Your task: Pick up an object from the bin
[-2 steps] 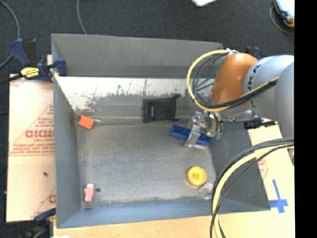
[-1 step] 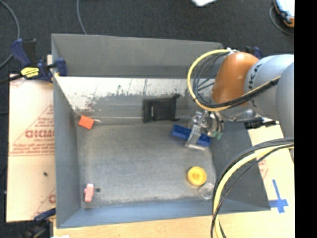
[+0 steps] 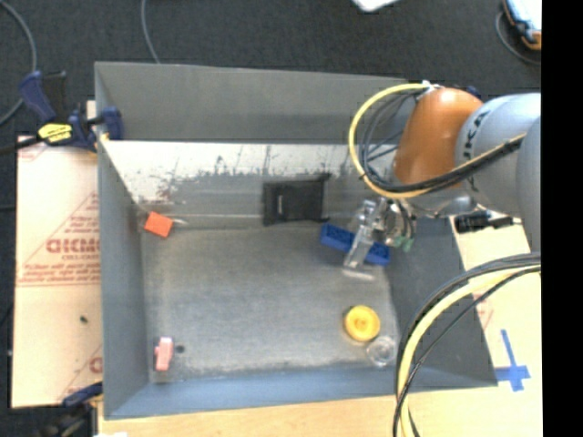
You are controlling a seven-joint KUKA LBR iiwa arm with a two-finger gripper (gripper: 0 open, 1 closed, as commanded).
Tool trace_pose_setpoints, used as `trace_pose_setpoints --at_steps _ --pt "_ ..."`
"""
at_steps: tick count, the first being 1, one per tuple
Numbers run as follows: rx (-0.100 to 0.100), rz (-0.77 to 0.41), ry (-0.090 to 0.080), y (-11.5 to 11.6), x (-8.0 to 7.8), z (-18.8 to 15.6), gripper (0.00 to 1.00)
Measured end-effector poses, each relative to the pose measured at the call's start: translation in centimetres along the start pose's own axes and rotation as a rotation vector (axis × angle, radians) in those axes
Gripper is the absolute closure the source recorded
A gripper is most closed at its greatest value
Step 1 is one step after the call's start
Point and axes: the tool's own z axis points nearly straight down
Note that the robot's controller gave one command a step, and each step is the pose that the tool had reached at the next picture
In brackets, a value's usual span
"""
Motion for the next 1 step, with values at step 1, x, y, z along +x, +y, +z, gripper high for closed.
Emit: trace_pose_setpoints --at_steps 1 --pt "-0.001 0.000 -0.005 0.02 -0.17 -1.35 1.00"
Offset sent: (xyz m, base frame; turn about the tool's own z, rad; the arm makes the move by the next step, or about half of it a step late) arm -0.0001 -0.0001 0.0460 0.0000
